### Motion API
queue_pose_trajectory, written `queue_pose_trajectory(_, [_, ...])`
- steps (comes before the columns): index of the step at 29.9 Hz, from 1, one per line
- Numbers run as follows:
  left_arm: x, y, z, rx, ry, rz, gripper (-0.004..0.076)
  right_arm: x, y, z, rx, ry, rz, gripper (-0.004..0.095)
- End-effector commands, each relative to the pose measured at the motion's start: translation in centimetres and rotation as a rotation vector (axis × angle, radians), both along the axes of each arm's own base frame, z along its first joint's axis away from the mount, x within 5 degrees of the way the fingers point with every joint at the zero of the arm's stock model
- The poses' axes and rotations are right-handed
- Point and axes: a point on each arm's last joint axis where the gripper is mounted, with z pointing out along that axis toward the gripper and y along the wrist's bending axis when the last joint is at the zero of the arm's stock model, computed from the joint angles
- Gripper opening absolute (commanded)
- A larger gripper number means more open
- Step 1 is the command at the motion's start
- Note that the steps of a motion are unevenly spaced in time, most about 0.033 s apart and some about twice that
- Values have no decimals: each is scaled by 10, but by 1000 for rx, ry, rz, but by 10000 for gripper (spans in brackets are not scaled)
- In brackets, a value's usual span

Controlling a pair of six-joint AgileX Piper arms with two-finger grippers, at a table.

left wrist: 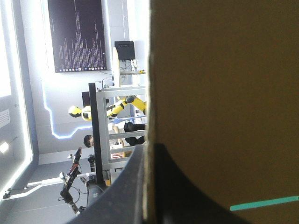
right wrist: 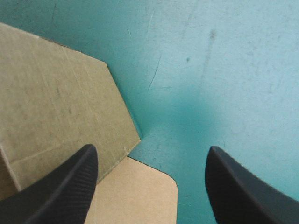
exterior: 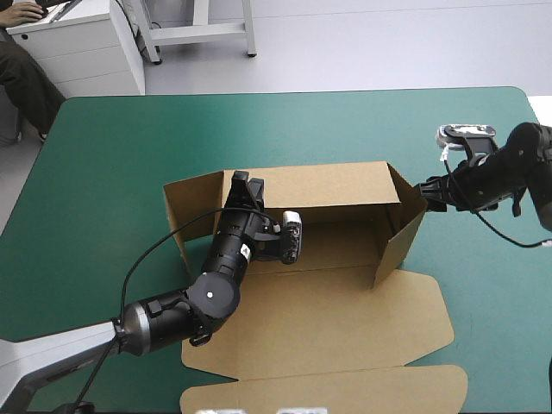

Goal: Fold the box

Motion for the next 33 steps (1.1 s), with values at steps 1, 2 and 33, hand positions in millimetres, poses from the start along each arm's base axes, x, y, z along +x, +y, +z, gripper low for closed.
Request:
queue_pose_trajectory(1, [-1,3,28,-20,-134,-4,-10,-21,3,16,61,-176,-7,606])
queue_pose_trajectory(2, [-1,3,28,-20,-134,-4,-10,-26,5,13,77,-193,-7,606])
queue_pose_trajectory(33, [-1,3,28,-20,-134,-4,-10,-52,18,-47,47,-397,315,606])
